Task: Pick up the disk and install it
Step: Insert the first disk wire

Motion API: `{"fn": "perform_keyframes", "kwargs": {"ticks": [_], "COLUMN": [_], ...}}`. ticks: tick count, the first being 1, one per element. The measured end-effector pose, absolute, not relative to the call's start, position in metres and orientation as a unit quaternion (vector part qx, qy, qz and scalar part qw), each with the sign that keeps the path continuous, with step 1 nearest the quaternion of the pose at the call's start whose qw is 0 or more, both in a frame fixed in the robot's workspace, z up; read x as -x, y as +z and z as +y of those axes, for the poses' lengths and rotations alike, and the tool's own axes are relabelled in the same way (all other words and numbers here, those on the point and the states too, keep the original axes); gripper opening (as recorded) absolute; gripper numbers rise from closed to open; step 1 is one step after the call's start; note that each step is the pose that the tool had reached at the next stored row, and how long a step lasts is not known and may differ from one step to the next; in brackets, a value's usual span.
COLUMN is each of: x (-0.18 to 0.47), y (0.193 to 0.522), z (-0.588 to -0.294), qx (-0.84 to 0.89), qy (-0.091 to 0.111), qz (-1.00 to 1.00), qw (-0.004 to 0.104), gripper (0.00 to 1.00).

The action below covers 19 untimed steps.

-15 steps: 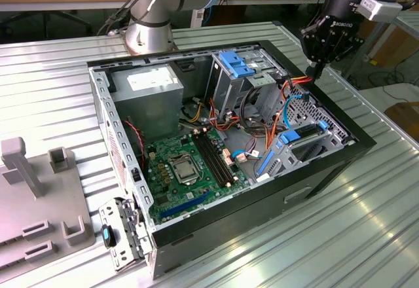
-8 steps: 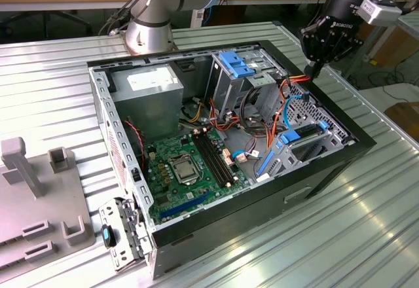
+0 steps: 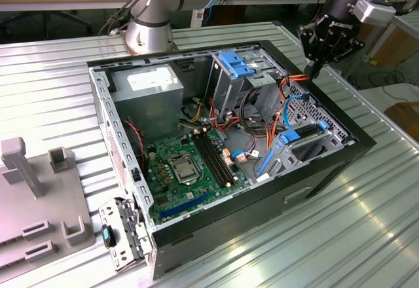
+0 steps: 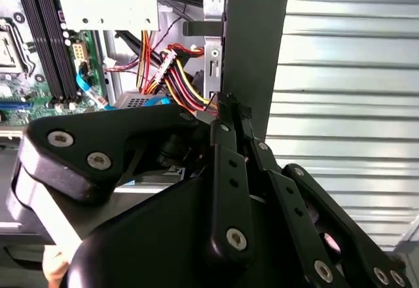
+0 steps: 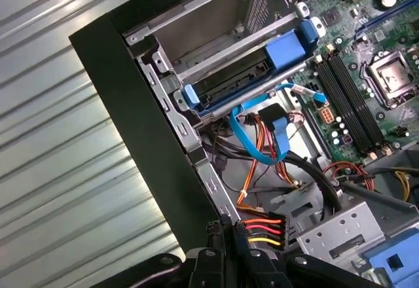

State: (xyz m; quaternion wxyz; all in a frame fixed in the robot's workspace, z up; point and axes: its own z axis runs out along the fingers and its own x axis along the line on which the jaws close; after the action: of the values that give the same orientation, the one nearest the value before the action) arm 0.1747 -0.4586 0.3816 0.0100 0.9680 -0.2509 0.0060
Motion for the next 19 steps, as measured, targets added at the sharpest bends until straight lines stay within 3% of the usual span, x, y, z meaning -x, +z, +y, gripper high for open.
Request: {"fn": "perform_keyframes", "kwargs": {"ticks": [13, 19], "x": [-0.175, -0.175], "y": [0.382, 0.380], "z": [-0.495, -0.495], "qx": [-0.967, -0.952], "qy": [0.006, 0.005], "qz": [-0.256, -0.306], "qw": [0.010, 0.010], "gripper": [0.16, 0.16]}}
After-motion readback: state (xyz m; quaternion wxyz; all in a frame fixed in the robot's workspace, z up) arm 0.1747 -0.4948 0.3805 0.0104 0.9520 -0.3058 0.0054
